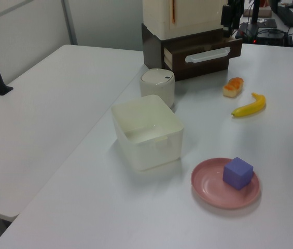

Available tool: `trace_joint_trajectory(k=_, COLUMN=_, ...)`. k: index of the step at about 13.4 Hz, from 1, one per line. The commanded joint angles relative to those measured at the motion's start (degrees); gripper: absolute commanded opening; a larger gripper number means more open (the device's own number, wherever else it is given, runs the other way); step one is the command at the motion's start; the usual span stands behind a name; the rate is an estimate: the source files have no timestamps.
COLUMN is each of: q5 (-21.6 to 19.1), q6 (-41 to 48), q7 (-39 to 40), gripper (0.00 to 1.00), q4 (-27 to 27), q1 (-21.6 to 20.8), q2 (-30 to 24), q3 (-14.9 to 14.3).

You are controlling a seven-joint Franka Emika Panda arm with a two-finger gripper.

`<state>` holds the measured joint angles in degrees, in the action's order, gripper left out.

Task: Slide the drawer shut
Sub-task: 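Move the gripper down to the open wooden drawer's front face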

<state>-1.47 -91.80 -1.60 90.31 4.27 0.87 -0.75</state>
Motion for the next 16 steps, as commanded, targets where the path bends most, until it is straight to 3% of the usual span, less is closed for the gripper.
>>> trace_joint_trajectory(k=1, q5=-1.70, q6=1.36, q7=0.46, gripper=1.00, q4=0.21, q1=-0.49, q2=-0.43, q3=-0.66)
trace_joint_trajectory(k=5, q5=-1.70, q6=1.45, q7=0.73, gripper=0.97, q4=0.91, q1=-0.49, q2=-0.43, q3=-0.66)
trace_joint_trajectory(k=7, q5=-1.61, q6=1.45, q7=0.02, gripper=0.71, q4=2.14, q1=-0.66, q2=-0.34, q3=-0.66)
trace_joint_trajectory(k=8, q5=-1.52, q6=1.45, q7=-1.11, gripper=0.46, q4=2.41, q1=-0.40, q2=-0.25, q3=-0.66)
trace_joint_trajectory(k=9, q5=-1.43, q6=1.36, q7=-1.12, gripper=0.03, q4=3.02, q1=-0.23, q2=-0.08, q3=-0.66)
trace_joint_trajectory(k=16, q5=-1.43, q6=-2.66, q7=-1.21, gripper=0.00, q4=6.98, q1=6.09, q2=6.33, q3=-1.10)
